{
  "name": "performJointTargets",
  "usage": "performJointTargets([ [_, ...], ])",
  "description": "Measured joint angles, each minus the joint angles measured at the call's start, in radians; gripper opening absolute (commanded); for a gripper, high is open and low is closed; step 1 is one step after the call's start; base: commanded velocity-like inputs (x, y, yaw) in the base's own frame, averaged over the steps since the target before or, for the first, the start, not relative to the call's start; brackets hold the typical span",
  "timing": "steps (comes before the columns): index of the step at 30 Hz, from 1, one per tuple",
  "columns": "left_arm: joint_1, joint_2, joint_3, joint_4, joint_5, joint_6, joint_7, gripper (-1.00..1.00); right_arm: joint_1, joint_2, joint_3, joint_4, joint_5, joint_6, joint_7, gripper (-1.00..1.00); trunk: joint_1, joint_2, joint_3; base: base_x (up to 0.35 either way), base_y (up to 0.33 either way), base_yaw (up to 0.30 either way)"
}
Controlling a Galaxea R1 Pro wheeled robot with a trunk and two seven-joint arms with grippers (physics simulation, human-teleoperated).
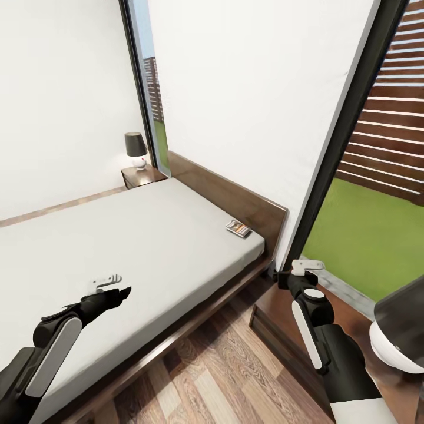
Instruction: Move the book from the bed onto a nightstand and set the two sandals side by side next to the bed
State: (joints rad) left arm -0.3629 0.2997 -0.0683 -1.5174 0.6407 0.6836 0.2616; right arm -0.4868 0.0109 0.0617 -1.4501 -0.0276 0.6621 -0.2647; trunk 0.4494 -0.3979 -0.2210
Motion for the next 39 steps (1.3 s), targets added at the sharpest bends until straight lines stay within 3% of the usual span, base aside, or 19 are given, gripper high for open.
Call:
performJointTargets([
  [15,0.0,0.0,-0.003,-0.001,0.003,-0.003,-0.001,1.0,0.0,0.0,0.001,0.003,0.0,0.0,0.0,1.0,0.0,0.0,0.0,0.02,0.0,0.0],
  [39,0.0,0.0,-0.013,0.04,0.0,-0.002,-0.002,1.0,0.0,0.0,0.001,0.01,-0.001,-0.008,0.002,1.0,-0.001,0.0,0.0,0.317,0.0,0.0],
])
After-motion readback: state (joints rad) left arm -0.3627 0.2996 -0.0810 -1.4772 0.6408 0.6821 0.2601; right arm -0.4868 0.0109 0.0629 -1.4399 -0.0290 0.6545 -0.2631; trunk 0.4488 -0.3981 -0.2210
